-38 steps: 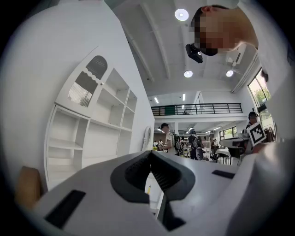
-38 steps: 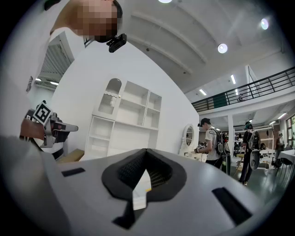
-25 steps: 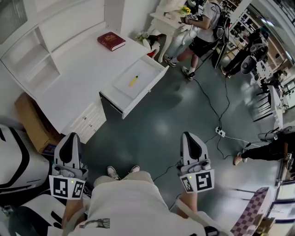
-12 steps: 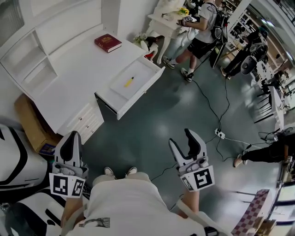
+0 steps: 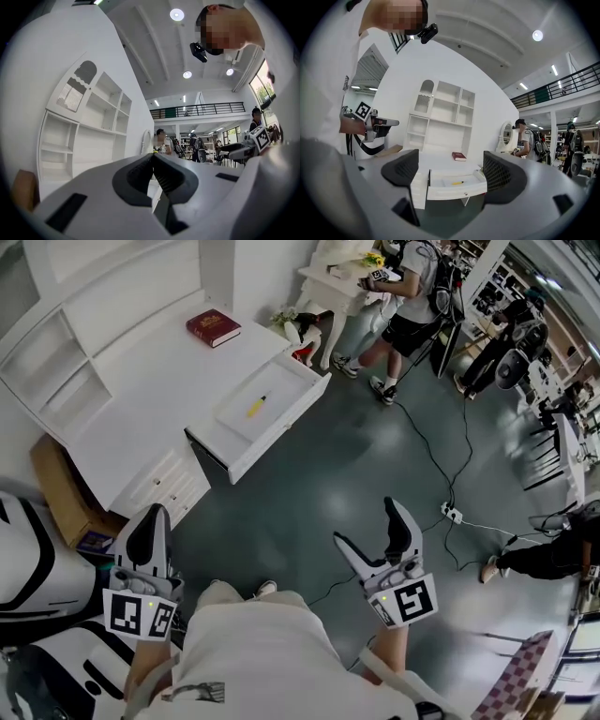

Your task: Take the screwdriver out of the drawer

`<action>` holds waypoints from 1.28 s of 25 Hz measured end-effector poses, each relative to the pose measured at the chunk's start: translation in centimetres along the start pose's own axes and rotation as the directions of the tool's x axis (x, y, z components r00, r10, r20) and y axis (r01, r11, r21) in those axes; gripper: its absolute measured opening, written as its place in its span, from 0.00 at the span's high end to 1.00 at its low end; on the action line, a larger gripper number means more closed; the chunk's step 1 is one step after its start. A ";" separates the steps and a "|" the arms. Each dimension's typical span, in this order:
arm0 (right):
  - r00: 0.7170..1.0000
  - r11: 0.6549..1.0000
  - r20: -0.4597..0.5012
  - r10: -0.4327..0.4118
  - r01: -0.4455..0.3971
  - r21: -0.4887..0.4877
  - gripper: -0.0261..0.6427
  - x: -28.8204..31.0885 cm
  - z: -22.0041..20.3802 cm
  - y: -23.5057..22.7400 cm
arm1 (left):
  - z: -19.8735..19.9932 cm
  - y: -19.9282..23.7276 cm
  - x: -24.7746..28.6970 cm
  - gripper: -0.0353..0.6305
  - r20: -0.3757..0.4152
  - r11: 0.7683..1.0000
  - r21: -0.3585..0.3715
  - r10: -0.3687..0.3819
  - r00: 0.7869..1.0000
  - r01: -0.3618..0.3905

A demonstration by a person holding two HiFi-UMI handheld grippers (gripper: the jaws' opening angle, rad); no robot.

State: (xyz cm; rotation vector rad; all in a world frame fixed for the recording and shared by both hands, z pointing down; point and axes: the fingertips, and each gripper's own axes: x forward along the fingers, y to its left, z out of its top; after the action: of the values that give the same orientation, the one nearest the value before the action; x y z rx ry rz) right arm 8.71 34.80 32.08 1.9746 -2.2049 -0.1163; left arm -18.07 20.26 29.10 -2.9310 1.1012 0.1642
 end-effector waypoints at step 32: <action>0.985 0.993 -0.150 0.086 -0.096 -0.064 0.33 25.1 -0.3 -5.7 | -5.9 13.7 20.6 0.92 -0.045 0.989 -0.150 -0.019 0.999 0.012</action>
State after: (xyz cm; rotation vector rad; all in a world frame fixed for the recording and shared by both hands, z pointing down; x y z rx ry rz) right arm 11.80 9.30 33.34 1.7819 -2.1617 -0.0347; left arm -11.13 -3.81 33.29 -3.0892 1.1184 0.1880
